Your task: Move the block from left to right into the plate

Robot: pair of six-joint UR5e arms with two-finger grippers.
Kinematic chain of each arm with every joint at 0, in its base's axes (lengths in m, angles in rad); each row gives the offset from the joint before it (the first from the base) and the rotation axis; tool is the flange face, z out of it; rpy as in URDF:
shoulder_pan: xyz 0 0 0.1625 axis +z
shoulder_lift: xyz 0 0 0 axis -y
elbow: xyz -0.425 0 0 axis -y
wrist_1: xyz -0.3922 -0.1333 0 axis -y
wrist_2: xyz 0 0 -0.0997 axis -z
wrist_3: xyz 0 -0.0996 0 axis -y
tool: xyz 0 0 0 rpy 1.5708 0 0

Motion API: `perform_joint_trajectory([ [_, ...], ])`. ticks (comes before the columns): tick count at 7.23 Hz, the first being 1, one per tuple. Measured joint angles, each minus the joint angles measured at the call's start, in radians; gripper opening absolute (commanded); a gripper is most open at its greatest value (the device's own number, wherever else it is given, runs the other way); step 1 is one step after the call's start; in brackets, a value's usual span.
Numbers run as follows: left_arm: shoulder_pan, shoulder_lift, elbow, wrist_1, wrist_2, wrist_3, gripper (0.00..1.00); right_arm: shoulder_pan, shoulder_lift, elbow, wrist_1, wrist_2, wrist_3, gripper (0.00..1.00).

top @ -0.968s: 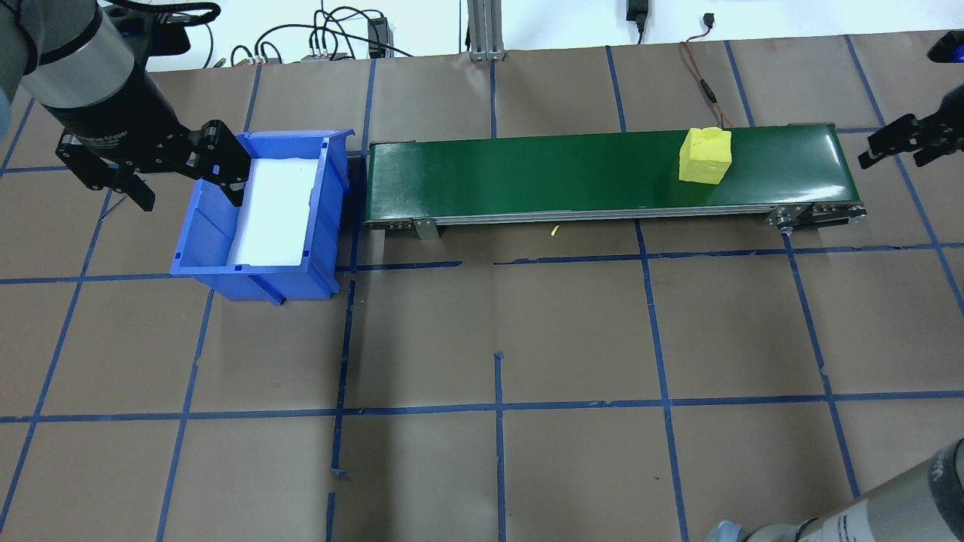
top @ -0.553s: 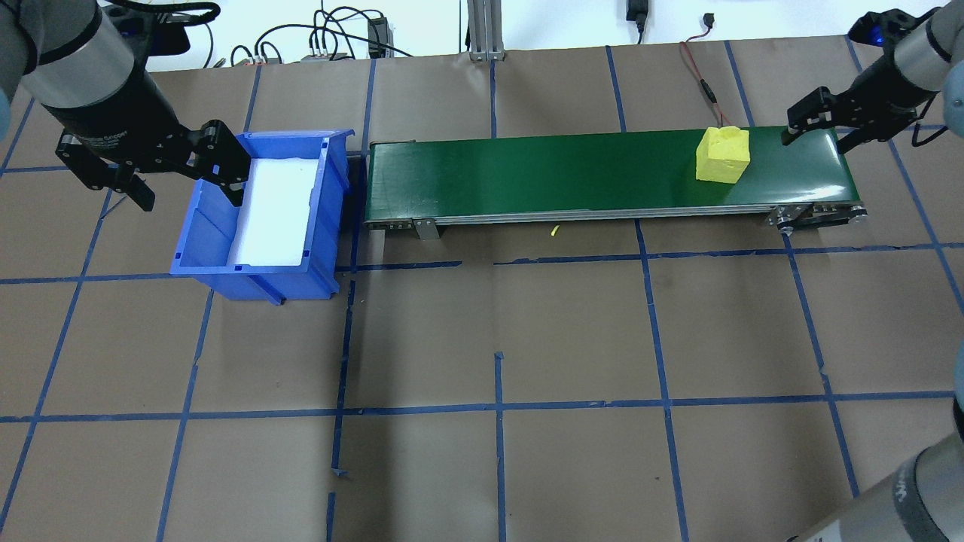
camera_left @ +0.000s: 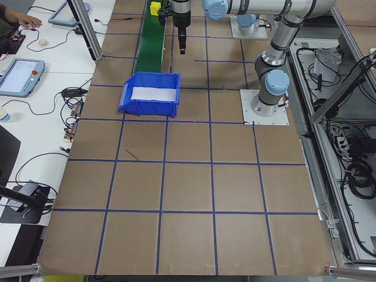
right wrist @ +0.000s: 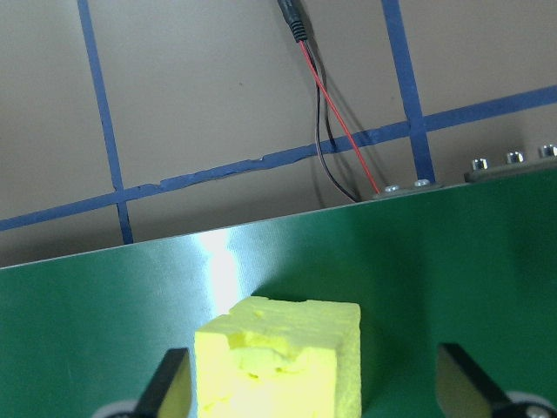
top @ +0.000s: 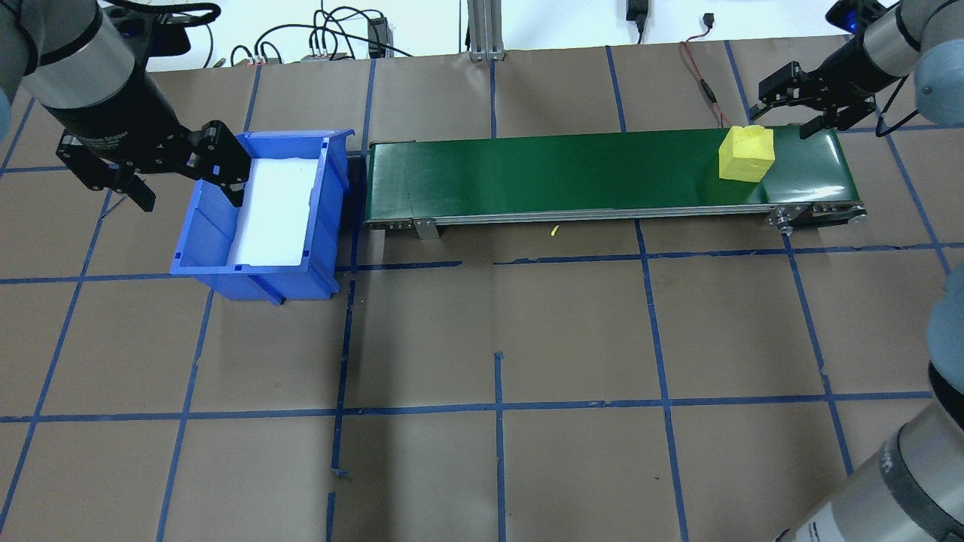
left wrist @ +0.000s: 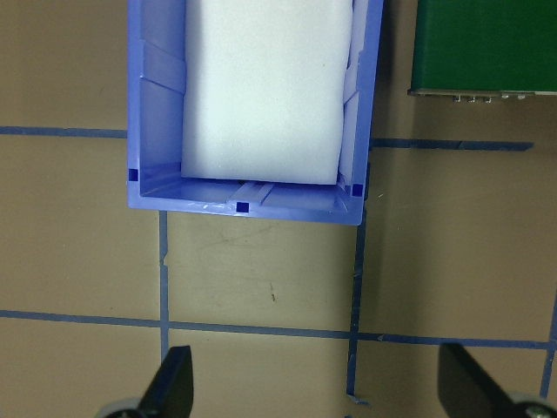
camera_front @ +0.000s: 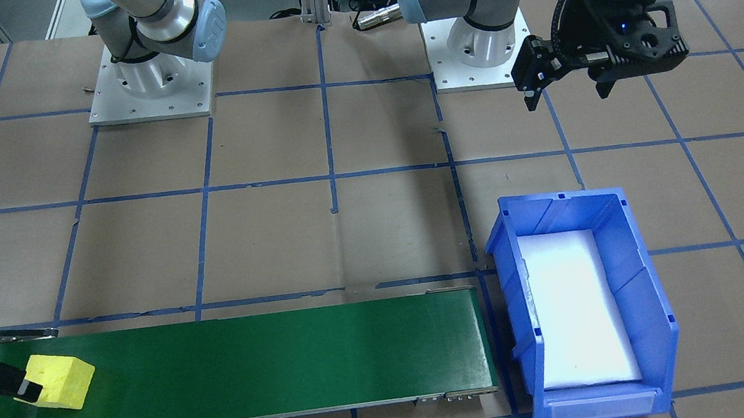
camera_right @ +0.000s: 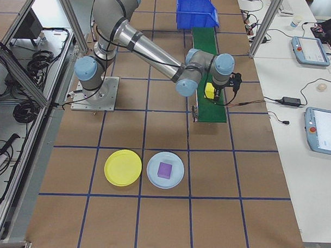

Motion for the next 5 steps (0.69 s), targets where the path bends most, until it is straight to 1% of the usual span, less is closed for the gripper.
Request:
perform_joint_trajectory([
  [2,0.000,0.000,0.000,0.000,0.000,0.000,1.00,0.000,0.012,0.012,0.002,0.002,0.028,0.99],
  [3,0.000,0.000,0.000,0.000,0.000,0.000,1.00,0.000,0.019,0.018,0.002,-0.008,0.028,0.98],
  [4,0.001,0.000,0.000,0.000,0.000,0.000,1.00,-0.001,0.026,0.023,0.002,-0.023,0.027,0.93],
  [5,0.001,0.000,0.000,0.000,0.000,0.000,1.00,-0.001,0.029,0.027,0.002,-0.037,0.028,0.73],
])
